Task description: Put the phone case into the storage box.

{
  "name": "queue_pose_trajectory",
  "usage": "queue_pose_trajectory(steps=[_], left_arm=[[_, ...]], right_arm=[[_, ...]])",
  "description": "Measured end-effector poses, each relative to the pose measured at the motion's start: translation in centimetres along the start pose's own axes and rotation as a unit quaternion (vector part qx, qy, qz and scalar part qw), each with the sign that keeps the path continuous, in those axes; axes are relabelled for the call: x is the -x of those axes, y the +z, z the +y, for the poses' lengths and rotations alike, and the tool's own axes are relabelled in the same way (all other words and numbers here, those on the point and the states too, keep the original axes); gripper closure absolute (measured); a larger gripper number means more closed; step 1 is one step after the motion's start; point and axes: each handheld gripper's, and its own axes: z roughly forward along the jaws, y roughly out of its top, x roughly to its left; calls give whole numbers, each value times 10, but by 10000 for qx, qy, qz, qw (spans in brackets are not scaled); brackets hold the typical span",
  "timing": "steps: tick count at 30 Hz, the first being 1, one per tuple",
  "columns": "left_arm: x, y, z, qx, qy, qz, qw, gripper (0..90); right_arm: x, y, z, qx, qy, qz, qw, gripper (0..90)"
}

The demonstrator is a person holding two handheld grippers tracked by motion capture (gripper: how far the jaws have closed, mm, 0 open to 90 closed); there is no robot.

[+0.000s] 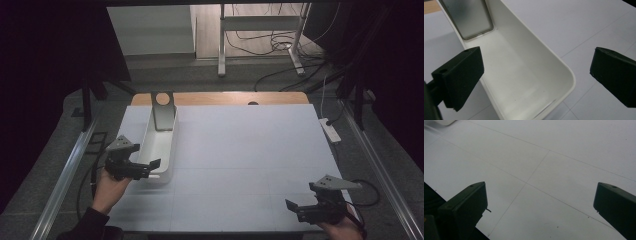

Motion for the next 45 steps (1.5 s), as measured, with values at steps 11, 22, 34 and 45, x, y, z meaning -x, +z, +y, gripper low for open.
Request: queue_pose_trajectory(steps=[11, 22, 34, 45], left_arm=[[3, -12, -13, 28, -112, 13, 9999, 0], [4, -25, -28, 47, -212, 56, 9997, 0], [8, -35, -40, 39, -257, 66, 9996, 0], [10, -45, -51, 19, -260, 138, 9996, 0]], right_arm=[[0, 0, 0, -12, 8, -1, 10000, 0], [0, 0, 0, -15, 2, -5, 10000, 0], [0, 0, 0, -25, -13, 2, 10000, 0], [0, 0, 0, -31, -16, -1, 10000, 0]])
